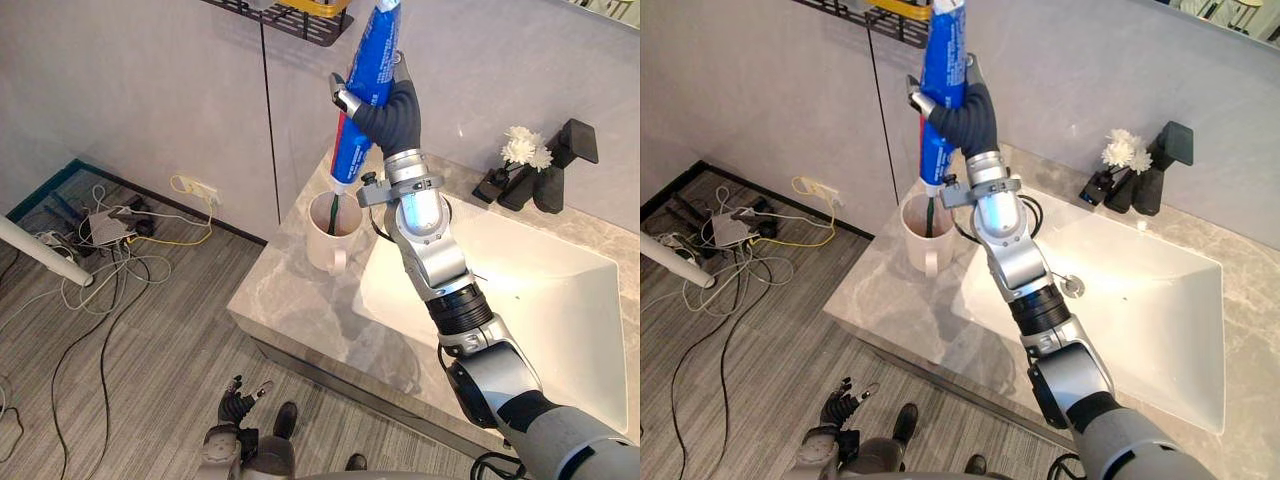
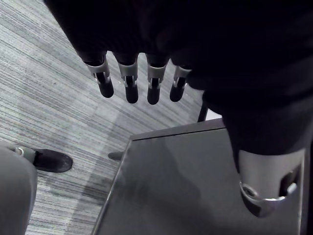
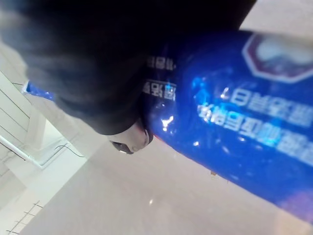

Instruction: Organize washtable

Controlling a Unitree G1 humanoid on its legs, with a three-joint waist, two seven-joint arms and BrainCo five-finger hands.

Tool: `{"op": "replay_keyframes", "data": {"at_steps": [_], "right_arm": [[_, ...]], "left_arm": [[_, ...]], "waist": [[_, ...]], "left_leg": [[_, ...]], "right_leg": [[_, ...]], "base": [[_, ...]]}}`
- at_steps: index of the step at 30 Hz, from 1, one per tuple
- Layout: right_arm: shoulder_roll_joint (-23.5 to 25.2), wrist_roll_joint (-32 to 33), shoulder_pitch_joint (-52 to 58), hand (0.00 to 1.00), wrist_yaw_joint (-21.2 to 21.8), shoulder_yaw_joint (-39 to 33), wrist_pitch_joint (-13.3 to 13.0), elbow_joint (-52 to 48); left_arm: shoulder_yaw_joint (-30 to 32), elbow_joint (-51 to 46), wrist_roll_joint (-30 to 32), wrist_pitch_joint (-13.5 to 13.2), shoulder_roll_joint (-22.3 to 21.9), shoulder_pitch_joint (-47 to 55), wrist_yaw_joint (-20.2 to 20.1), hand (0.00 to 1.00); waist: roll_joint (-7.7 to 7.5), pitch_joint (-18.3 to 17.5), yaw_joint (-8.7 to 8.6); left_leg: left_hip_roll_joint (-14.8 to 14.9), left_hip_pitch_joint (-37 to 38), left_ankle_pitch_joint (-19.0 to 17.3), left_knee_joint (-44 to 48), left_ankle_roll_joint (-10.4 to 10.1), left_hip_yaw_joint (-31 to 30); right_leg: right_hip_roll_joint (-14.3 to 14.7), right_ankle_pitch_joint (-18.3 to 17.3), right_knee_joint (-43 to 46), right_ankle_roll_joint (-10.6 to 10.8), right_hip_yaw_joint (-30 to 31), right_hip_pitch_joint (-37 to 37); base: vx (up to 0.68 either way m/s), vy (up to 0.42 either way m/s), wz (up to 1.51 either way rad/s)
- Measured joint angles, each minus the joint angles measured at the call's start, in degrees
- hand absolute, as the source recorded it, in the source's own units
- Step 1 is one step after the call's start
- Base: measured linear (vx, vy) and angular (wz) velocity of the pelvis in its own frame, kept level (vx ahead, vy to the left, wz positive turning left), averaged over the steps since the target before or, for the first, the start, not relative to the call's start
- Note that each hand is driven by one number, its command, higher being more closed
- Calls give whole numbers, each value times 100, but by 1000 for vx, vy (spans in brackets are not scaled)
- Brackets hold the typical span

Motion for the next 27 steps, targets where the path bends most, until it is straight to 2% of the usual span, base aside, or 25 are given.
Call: {"op": "replay_keyframes", "data": {"at_steps": [12, 27], "right_arm": [[5, -3, 758, 100, 260, 279, 15, -2], [3, -9, 1271, 100, 388, 307, 44, -32]], "left_arm": [[0, 42, 1, 0, -17, 0, 5, 0], [0, 83, 2, 3, -32, 17, -3, 0]], "waist": [[47, 31, -25], [133, 32, -167]], "left_leg": [[-9, 74, 1, 0, 1, -11], [-30, 110, 2, 0, 3, -84]], "right_leg": [[-11, -1, 55, -1, -2, 32], [-22, -11, 54, -17, -97, 86]], "base": [[-11, -3, 0], [-23, -8, 2]]}}
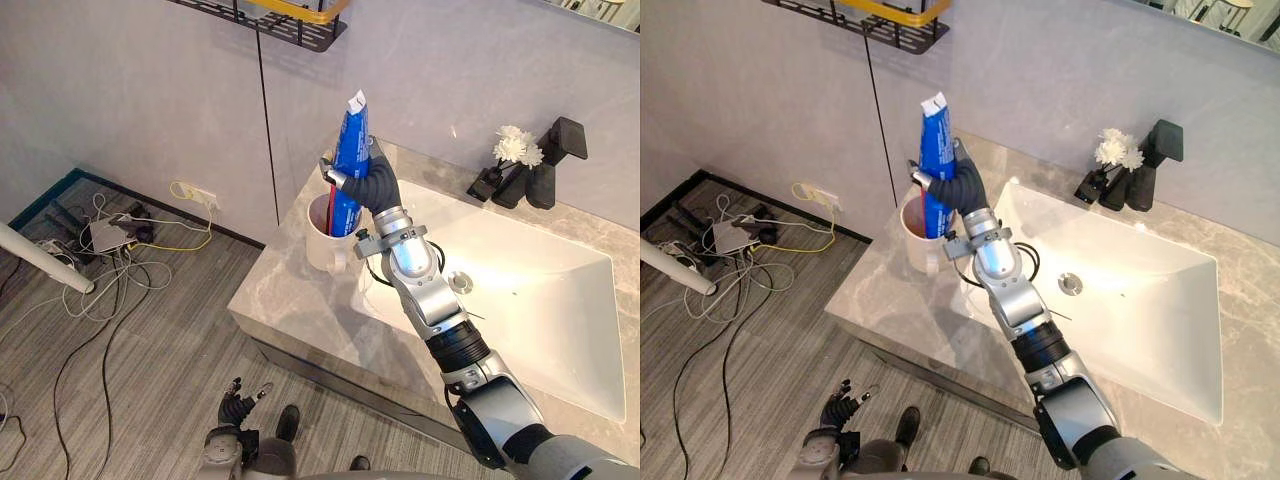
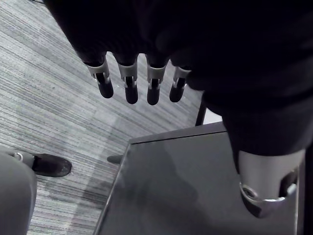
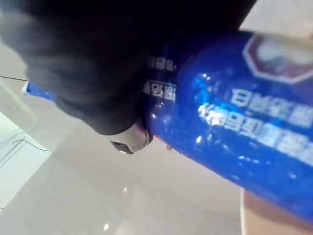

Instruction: Organize washtable

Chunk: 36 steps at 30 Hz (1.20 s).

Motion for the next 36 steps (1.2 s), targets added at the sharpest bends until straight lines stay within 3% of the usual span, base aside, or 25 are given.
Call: {"op": "replay_keyframes", "data": {"at_steps": [21, 22, 36], "right_arm": [[110, -121, 459, 100, 74, 111, 10, -161], [113, -124, 462, 0, 70, 111, 11, -161], [190, -343, 648, 0, -36, 102, 12, -201]], "left_arm": [[-82, 87, -9, -3, -17, 0, -37, 0], [-110, 86, -8, -3, -14, 0, -56, 0], [-110, 89, -9, -2, -10, 2, -109, 0]], "waist": [[116, -52, -20], [125, -57, -20], [128, -59, -49]], "left_leg": [[-14, 4, 0, 1, 1, -18], [-14, 4, 1, 1, 1, -19], [-14, 11, 1, 1, 2, -17]], "right_leg": [[-8, -1, -1, 0, -23, 0], [-9, -1, -1, 0, -24, 0], [-9, -1, -2, 0, -23, 0]], "base": [[0, 0, 0], [0, 0, 0], [0, 0, 0]]}}
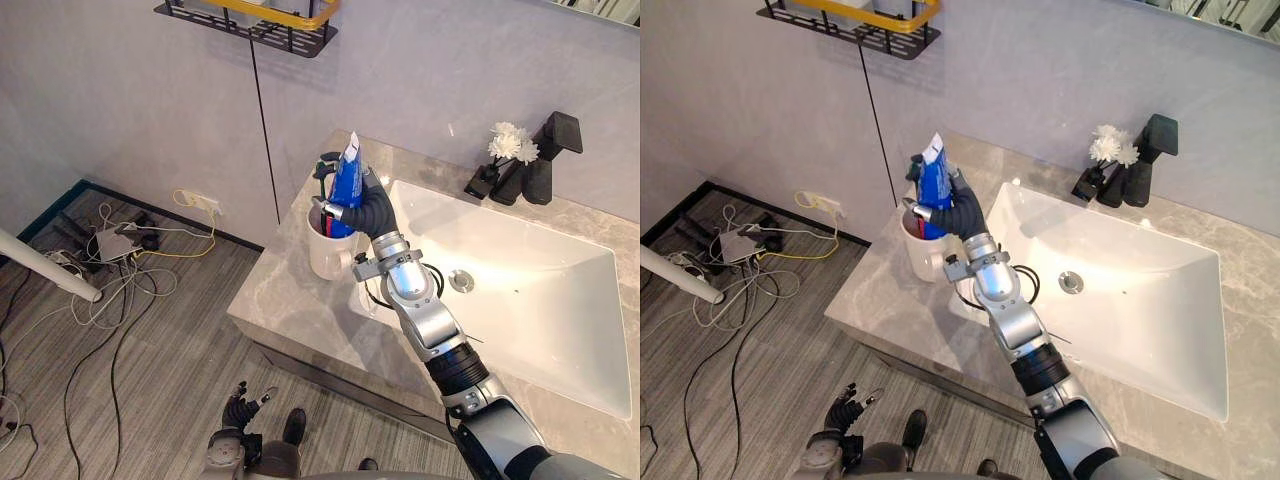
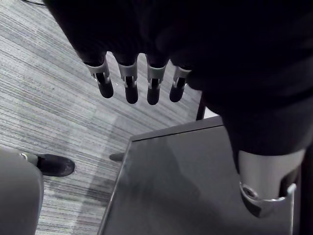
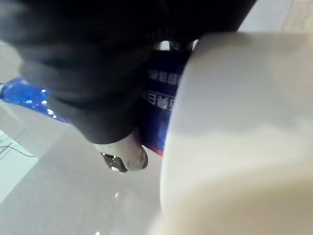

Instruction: Organize washtable

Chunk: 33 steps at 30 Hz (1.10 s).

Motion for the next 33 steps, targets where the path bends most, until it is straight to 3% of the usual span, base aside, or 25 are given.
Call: {"op": "replay_keyframes", "data": {"at_steps": [9, 33], "right_arm": [[37, 2, 7, 0, -6, -9, -5, -64], [-104, -22, 479, 0, 34, -302, -35, -720]], "left_arm": [[0, 6, 0, 2, 14, 27, -2, 0], [1, 4, 2, 1, 18, 42, -13, 0]], "waist": [[0, -1, -95], [-4, -6, -120]], "left_leg": [[2, 24, 0, 0, 0, 19], [13, 97, 0, 0, 0, 81]], "right_leg": [[-1, 0, 0, 0, 15, 9], [-1, 0, 0, 0, 70, 53]], "base": [[0, 0, 0], [0, 0, -1]]}}
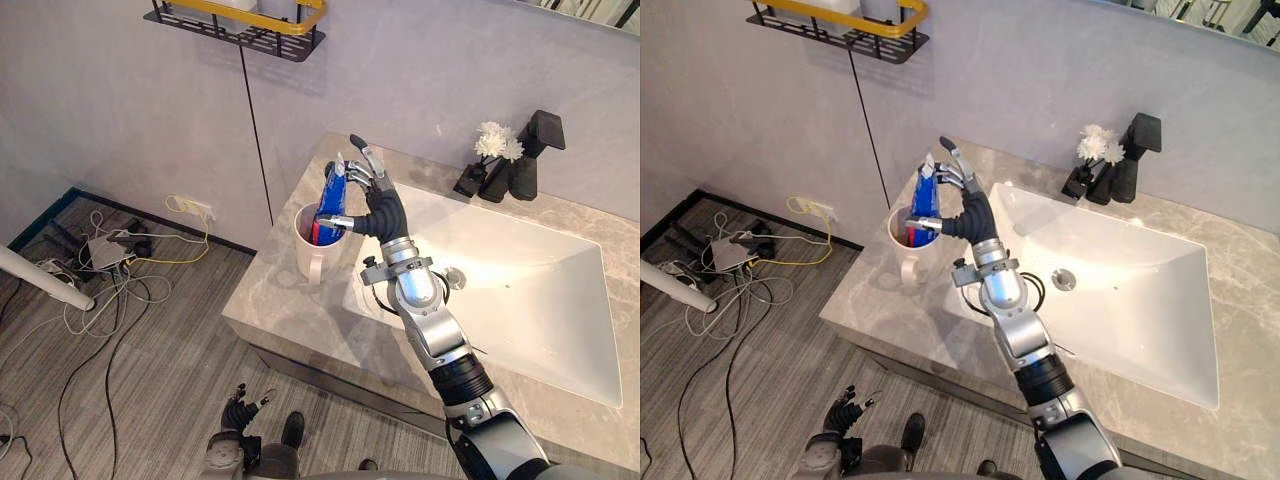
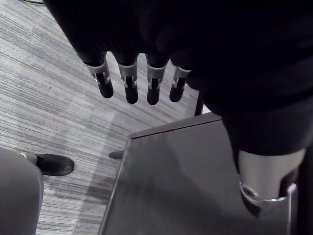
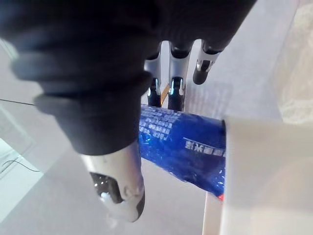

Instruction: Organize washtable

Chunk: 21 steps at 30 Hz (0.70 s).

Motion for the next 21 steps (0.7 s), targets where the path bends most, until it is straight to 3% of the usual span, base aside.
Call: {"op": "replay_keyframes", "data": {"at_steps": [11, 21], "right_arm": [[-665, -223, -16, 0, 119, -401, -33, -358], [-2153, -494, -536, 0, 116, -1193, -483, -1629]], "left_arm": [[1, 21, 3, -4, 14, 19, -95, 0], [11, 98, 5, -54, 94, 147, -187, 0]], "waist": [[-11, -54, -20], [-86, -223, -290]], "left_leg": [[9, 57, -1, -2, -1, 47], [35, 122, 0, -3, -1, 200]], "right_leg": [[2, 0, 0, 0, 59, 36], [7, 1, 2, 1, 202, 39]], "base": [[-28, -8, -2], [-20, -9, -7]]}}
